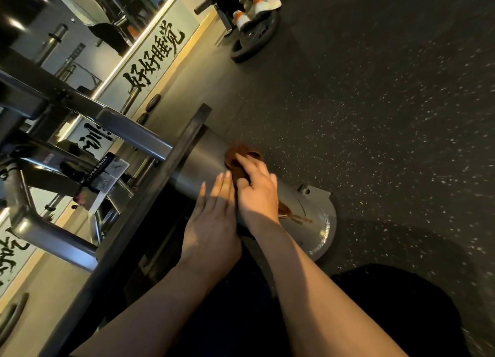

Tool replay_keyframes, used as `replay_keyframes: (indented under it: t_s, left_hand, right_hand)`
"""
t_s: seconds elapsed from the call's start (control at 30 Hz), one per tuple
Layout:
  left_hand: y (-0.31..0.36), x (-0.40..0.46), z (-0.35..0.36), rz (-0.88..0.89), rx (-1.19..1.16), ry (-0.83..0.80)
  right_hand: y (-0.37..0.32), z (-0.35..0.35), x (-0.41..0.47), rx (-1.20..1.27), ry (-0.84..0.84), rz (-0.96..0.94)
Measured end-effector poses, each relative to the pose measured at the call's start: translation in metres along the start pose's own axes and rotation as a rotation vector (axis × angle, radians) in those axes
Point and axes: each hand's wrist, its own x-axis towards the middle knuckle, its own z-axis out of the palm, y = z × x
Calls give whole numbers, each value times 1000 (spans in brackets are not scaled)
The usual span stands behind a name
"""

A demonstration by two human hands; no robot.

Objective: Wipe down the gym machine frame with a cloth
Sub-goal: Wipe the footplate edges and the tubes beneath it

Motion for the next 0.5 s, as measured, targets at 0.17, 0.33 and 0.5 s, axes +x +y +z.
replay_keyframes:
  t_s: [0.17,0.33,0.5]
  left_hand:
    - [10,-4,4,116,-135,14]
    - [25,3,9,136,-133,-39]
    - [33,5,13,147,-53,-80]
  right_hand:
    - [38,-11,2,169,146,274]
    - [61,-23,-10,189,189,404]
    - [66,-21,-20,10,188,449]
